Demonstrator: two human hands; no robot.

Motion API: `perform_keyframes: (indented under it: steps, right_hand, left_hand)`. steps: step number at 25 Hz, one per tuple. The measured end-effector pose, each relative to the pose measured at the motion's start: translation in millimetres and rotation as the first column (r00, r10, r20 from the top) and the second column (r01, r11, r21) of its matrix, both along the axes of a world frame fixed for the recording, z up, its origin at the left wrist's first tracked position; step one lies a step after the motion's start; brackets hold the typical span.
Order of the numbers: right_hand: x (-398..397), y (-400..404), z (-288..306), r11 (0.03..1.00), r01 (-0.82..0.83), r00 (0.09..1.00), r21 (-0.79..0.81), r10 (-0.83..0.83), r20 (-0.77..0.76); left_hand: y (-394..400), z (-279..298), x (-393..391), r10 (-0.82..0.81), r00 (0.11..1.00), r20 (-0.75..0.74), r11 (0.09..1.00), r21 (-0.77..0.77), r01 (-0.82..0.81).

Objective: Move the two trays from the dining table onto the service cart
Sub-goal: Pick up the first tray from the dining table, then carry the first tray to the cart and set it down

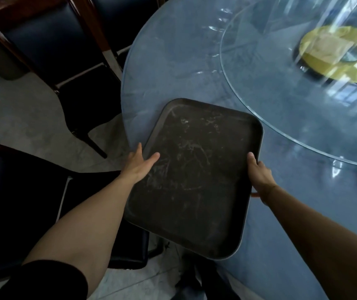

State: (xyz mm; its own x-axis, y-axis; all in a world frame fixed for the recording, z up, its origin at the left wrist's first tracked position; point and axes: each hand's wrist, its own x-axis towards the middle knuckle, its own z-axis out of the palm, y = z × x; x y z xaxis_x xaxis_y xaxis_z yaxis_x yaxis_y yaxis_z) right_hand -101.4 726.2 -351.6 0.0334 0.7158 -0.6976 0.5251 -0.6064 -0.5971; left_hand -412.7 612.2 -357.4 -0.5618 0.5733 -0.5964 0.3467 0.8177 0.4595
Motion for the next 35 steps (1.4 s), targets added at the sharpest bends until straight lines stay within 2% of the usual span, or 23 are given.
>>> perform_keyframes:
  steps: [3,9,13,19,23,30,35]
  right_hand:
    - [-2,7,1,0.992,0.074,0.996,-0.105,-0.079,-0.043]
    - [3,13,12,0.941,0.141,0.958,-0.309,-0.208,-0.198]
    - [6,14,27,0.923,0.134,0.956,-0.361,-0.216,-0.197]
    - [8,3,57,0.937,0.126,0.961,-0.326,-0.197,-0.196]
    - [12,-9,85,0.950,0.143,0.959,-0.278,-0.202,-0.197]
    - [34,-38,138,0.963,0.189,0.945,-0.191,-0.232,-0.233]
    - [66,-59,162,0.956,0.262,0.927,-0.128,-0.286,-0.243]
  left_hand:
    - [11,-3,2,0.010,1.000,-0.020,0.998,-0.055,-0.011]
    - [31,12,-7,0.089,0.992,0.092,0.990,-0.116,-0.078]
    - [26,33,-10,0.188,0.966,0.175,0.967,-0.207,-0.151]
    - [-6,67,-15,0.307,0.865,0.397,0.939,-0.276,-0.207]
    - [-22,99,-18,0.225,0.814,0.536,0.961,-0.258,-0.097]
    - [-39,151,-12,0.111,0.824,0.555,0.989,-0.142,-0.037]
    - [-38,181,6,-0.017,0.833,0.553,0.995,-0.071,0.068]
